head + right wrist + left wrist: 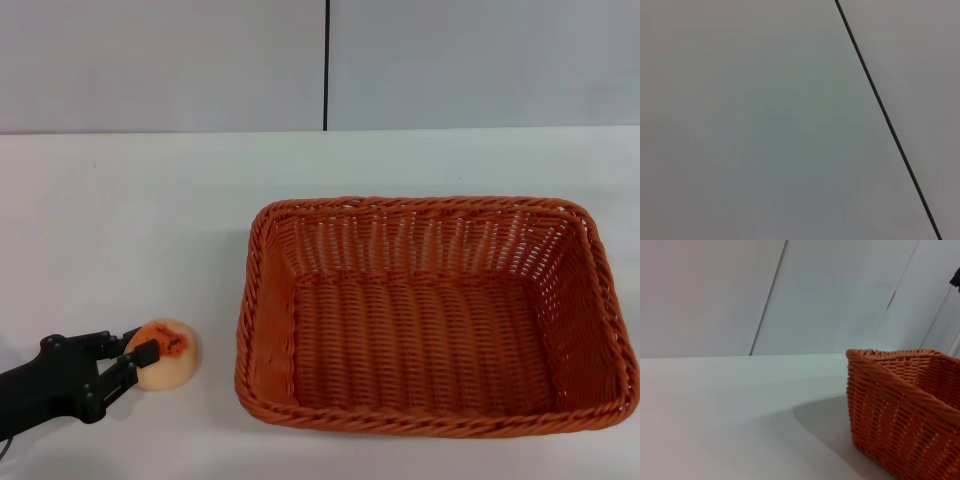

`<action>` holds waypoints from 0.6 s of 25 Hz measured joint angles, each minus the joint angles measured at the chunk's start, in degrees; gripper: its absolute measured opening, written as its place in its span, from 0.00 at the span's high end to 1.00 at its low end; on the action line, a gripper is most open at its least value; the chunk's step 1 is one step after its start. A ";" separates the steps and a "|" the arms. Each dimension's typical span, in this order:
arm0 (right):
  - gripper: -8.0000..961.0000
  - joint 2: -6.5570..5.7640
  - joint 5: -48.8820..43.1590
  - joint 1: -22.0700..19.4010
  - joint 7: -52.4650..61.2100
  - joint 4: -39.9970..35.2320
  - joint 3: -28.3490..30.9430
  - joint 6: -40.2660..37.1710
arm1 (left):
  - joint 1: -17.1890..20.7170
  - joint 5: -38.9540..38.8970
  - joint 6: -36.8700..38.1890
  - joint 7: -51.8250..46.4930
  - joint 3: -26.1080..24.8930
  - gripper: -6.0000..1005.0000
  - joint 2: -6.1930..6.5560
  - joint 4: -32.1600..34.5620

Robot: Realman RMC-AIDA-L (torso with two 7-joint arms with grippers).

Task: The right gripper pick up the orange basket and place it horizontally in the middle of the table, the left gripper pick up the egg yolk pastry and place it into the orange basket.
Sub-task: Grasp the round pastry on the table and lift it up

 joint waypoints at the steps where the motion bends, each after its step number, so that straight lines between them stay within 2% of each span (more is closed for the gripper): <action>1: 0.37 0.00 0.00 0.00 0.00 0.00 0.00 0.00 | -0.02 -0.01 0.03 0.00 -0.02 0.73 0.00 0.00; 5: 0.37 0.00 0.00 -0.01 -0.02 0.00 0.00 0.00 | -0.17 -0.43 0.47 -0.08 -0.83 0.79 0.07 -0.01; 7: 0.37 0.00 0.01 -0.08 -0.02 0.00 0.00 0.00 | -0.34 -1.19 0.88 -0.14 -2.62 0.81 0.14 0.00; 8: 0.37 0.01 0.01 -0.15 -0.04 0.05 0.00 0.00 | -0.61 -2.72 1.37 -0.19 -6.09 0.82 0.09 0.01; 9: 0.37 0.01 0.01 -0.15 -0.04 0.05 0.00 0.00 | -0.61 -2.72 1.37 -0.19 -6.09 0.83 0.09 0.01; 12: 0.37 0.02 0.01 -0.18 -0.30 0.77 0.00 0.01 | -1.54 -6.41 1.71 0.23 -10.94 0.85 -0.47 -0.01; 15: 0.36 -0.01 0.01 -0.01 -0.84 1.81 0.00 0.01 | -1.99 -7.66 1.73 0.39 -11.83 0.88 -0.62 -0.19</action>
